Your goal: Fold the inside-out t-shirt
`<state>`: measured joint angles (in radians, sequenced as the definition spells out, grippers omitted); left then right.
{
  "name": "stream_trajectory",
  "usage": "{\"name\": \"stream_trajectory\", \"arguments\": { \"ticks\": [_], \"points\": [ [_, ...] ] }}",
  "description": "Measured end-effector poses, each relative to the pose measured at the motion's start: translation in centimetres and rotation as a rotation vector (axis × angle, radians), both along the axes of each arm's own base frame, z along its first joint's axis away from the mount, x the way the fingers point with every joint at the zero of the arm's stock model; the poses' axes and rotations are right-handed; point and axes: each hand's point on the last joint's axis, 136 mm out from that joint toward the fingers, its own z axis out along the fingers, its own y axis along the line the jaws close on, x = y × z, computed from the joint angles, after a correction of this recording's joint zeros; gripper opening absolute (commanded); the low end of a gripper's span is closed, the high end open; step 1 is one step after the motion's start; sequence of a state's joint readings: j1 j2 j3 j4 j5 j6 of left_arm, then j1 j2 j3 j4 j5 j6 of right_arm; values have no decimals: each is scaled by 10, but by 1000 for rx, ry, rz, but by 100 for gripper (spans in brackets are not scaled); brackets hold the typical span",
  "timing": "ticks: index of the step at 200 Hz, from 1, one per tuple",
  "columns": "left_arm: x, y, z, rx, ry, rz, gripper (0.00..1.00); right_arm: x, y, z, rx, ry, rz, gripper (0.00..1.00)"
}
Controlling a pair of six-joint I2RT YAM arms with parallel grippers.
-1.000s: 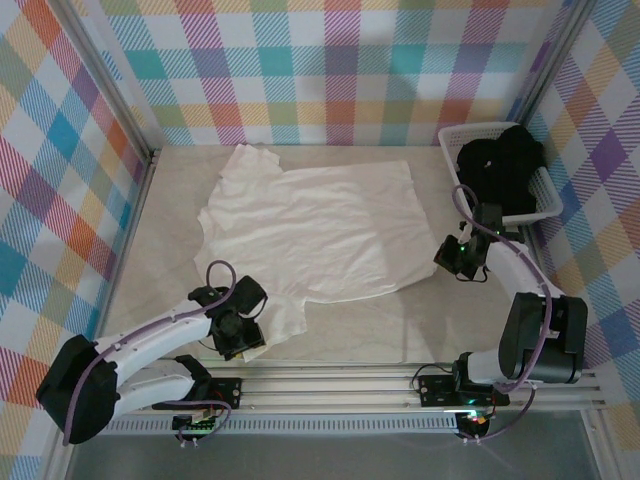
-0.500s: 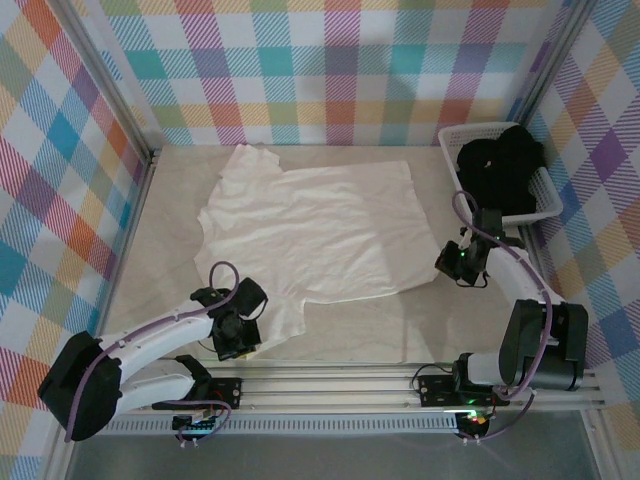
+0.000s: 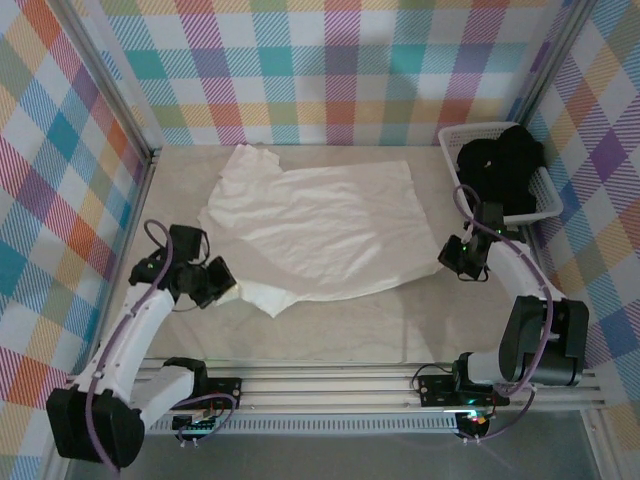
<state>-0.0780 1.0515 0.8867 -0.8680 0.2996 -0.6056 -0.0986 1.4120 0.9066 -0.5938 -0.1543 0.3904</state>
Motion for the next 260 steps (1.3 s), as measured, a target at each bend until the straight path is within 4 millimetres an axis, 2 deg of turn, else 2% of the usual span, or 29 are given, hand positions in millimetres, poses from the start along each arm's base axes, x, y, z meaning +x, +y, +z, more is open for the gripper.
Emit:
{"name": "stream_trajectory", "arguments": {
  "ticks": [46, 97, 143, 220, 233, 248, 260],
  "points": [
    [66, 9, 17, 11, -81, -6, 0, 37, -2, -4, -4, 8, 15, 4],
    [120, 19, 21, 68, -118, 1, 0, 72, 7, -9, -28, 11, 60, 5],
    [143, 27, 14, 93, -101, 13, 0, 92, 13, -9, -50, 1, 90, 5],
    [166, 48, 1, 95, -87, 65, 0, 125, 23, -16, -74, 7, 119, 5],
    [176, 49, -1, 95, -88, 68, 0, 135, 25, -17, -78, 3, 121, 5],
    [192, 51, -7, 95, -84, 70, 0, 152, 26, -19, -78, -8, 123, 13],
    [208, 53, -15, 101, -78, 77, 4, 166, 27, -23, -79, -17, 125, 15]
  ]
}}
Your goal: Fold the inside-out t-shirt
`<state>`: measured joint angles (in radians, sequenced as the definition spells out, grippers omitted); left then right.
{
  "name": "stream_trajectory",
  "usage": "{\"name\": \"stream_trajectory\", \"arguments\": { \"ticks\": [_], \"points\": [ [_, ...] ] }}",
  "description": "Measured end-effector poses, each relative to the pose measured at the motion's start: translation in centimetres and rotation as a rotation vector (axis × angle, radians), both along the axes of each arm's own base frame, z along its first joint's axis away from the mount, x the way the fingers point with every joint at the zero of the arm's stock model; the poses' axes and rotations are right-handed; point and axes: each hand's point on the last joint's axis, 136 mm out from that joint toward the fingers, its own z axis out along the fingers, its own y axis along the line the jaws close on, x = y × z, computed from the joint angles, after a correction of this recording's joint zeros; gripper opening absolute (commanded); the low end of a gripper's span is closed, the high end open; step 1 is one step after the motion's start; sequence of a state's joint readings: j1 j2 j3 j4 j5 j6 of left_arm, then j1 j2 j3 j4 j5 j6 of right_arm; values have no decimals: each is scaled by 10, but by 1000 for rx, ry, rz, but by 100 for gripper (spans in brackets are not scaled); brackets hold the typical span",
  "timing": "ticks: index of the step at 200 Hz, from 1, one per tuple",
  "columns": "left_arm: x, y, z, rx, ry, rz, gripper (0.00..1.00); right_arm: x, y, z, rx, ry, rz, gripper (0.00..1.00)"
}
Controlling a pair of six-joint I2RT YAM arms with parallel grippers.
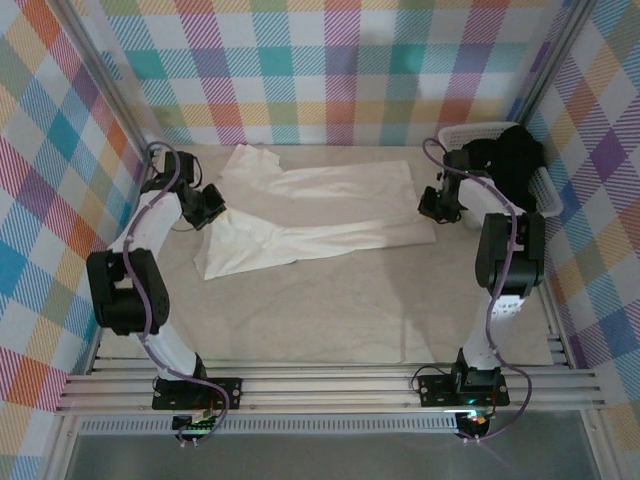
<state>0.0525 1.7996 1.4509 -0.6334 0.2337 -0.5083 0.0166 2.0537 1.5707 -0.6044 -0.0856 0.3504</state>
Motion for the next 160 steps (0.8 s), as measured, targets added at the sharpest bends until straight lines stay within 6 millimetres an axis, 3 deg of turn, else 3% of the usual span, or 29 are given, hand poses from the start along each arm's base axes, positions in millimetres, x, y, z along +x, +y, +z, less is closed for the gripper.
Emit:
{"name": "stream_trajectory", "arguments": {
  "ticks": [10, 29, 45, 67, 89, 101, 115, 141, 160],
  "points": [
    [15, 4, -9, 6, 5, 9, 8, 12, 1, -3, 1, -6, 1, 20],
    [41, 11, -28, 10, 19, 37, 25, 34, 2, -7, 4, -28, 12, 32],
    [51, 24, -42, 30, 32, 72, 34, 38, 6, -7, 5, -42, 37, 38],
    [40, 45, -49, 85, 41, 130, 45, 23, 9, 1, -4, -67, 69, 46],
    [-2, 54, -43, 130, 30, 180, 53, -20, 16, 12, -15, -55, 96, 51],
    [-25, 49, -35, 118, 0, 195, 55, -36, 22, 17, -23, -54, 114, 51],
    [-42, 32, -30, 87, -36, 171, 55, -40, 30, 18, -28, -58, 136, 52],
    [-48, -15, -38, 15, -64, 62, 55, -38, 41, 7, -28, -50, 164, 51],
    [-52, -33, -53, -8, -42, 14, 55, -32, 43, -9, -24, -10, 166, 46]
  ]
}}
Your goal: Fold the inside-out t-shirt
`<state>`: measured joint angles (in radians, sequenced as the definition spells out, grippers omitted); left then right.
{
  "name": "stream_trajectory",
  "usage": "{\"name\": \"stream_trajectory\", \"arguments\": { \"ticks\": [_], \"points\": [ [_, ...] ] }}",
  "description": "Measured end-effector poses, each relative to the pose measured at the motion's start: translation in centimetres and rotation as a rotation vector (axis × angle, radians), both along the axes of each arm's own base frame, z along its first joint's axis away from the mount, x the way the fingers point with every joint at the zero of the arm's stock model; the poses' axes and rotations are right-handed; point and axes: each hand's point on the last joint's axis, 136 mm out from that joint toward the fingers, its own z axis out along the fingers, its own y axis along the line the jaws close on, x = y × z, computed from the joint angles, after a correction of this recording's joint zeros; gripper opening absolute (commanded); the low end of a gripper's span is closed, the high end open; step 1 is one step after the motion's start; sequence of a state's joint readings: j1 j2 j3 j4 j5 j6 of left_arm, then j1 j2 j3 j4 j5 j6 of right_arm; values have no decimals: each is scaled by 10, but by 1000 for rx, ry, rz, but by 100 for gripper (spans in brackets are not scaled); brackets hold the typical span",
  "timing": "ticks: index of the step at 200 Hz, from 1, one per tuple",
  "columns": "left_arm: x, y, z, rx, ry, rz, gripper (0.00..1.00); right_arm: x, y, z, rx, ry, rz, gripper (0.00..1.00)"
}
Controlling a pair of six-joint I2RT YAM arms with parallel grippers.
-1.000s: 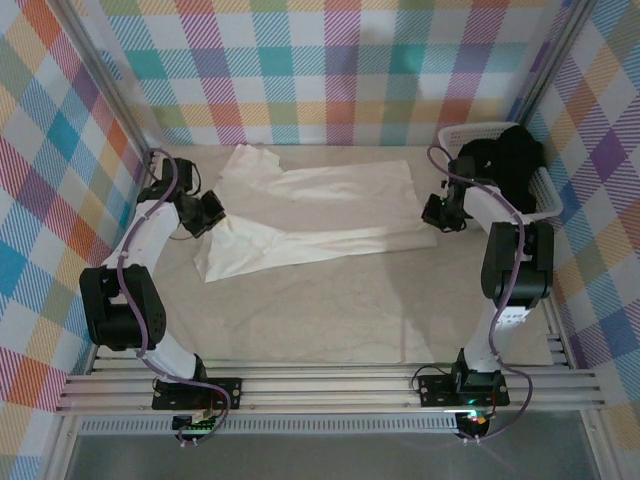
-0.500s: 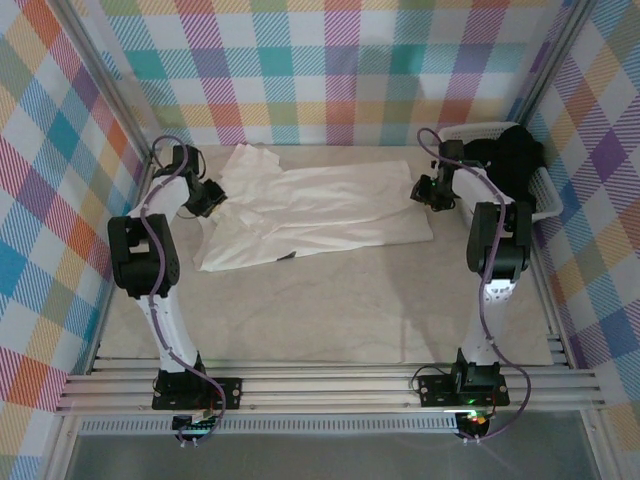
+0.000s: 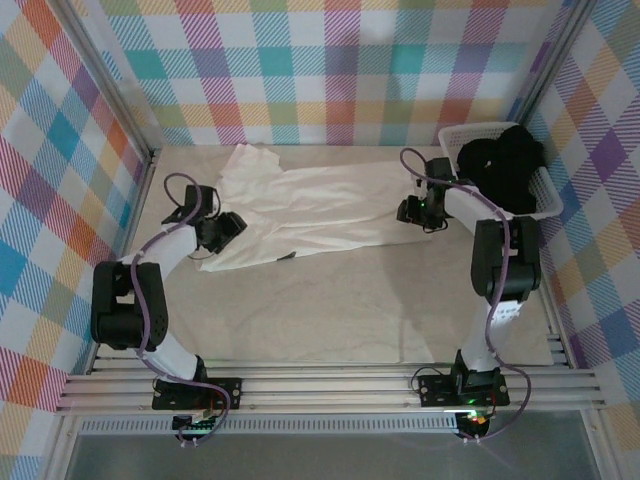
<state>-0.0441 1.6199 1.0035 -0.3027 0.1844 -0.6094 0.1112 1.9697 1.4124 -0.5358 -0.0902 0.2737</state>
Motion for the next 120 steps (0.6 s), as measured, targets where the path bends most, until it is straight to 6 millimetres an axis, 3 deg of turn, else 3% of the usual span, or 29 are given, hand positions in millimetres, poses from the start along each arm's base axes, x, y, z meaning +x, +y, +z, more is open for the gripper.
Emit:
{"name": "stream_trajectory", "arguments": {
  "ticks": [28, 62, 75, 106, 120],
  "points": [
    [-5, 3, -22, 7, 40, 0, 54, -6, -8, -27, -50, 92, -17, 40],
    [-42, -4, -53, 3, 127, -39, 54, -30, -29, -34, -147, 171, -43, 30],
    [-52, -11, -48, 2, 106, -62, 55, -51, -41, -34, -195, 197, -60, 29],
    [-104, -35, -50, 3, 124, -145, 55, -126, -78, -32, -323, 295, -124, 28],
    [-125, -37, -48, 2, 147, -162, 56, -147, -86, -22, -345, 296, -142, 28]
  ]
}}
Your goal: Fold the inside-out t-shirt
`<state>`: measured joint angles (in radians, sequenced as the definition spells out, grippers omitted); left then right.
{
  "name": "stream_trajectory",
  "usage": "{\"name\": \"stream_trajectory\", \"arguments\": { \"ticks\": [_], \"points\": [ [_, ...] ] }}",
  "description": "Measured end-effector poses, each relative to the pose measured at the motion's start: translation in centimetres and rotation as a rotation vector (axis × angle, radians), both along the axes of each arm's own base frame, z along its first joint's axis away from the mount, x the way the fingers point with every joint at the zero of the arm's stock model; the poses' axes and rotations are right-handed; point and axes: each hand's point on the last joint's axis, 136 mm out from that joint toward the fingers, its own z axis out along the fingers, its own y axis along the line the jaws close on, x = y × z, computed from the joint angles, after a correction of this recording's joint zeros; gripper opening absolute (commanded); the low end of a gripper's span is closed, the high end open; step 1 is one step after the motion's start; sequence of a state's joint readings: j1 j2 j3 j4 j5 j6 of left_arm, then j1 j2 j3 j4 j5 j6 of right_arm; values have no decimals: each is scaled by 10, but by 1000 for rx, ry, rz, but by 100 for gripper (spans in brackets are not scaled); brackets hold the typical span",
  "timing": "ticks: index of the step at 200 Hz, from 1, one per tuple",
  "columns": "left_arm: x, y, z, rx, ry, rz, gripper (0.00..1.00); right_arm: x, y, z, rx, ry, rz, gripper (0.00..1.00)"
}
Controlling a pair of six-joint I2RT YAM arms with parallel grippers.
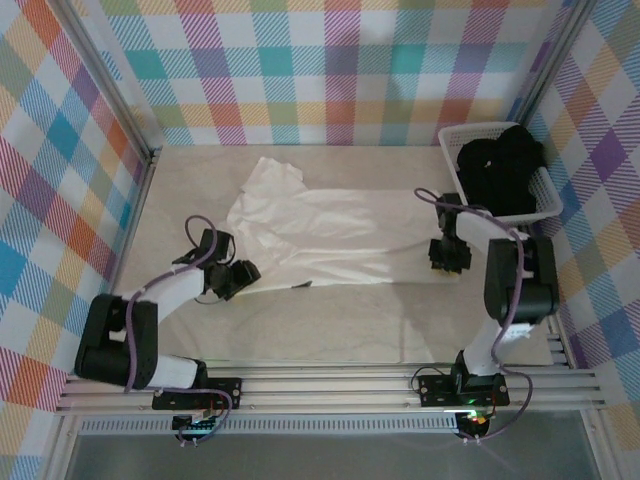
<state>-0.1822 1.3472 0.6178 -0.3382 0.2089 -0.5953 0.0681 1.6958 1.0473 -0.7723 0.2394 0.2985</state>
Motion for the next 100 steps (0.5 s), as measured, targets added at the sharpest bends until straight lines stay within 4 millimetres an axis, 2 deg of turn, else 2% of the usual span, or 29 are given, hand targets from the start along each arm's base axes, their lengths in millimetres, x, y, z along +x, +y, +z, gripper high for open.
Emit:
{"name": "stream_trajectory", "arguments": {
  "ticks": [10, 22, 29, 36, 41, 58, 74, 85, 100],
  "points": [
    [-7, 2, 5, 4, 1, 4, 56, -1, 0, 13, -1, -50, 8, 29],
    [-6, 5, 16, 11, -31, 12, 57, 12, 24, 36, 35, -178, 112, 35],
    [-3, 6, 24, 11, -52, 18, 58, 23, 51, 53, 73, -267, 216, 41],
    [2, 8, 30, 7, -72, 27, 57, 31, 87, 69, 124, -355, 345, 44],
    [7, 10, 34, 2, -82, 37, 57, 35, 120, 81, 171, -422, 458, 45],
    [20, 19, 38, -22, -96, 80, 56, 30, 213, 104, 294, -556, 785, 51],
    [26, 25, 30, -44, -77, 109, 54, 16, 290, 105, 376, -592, 1050, 54],
    [27, 25, 21, -55, -51, 112, 53, 13, 330, 99, 404, -602, 1181, 55],
    [27, 22, 10, -73, -13, 111, 52, 12, 375, 85, 428, -599, 1315, 57]
  ]
}}
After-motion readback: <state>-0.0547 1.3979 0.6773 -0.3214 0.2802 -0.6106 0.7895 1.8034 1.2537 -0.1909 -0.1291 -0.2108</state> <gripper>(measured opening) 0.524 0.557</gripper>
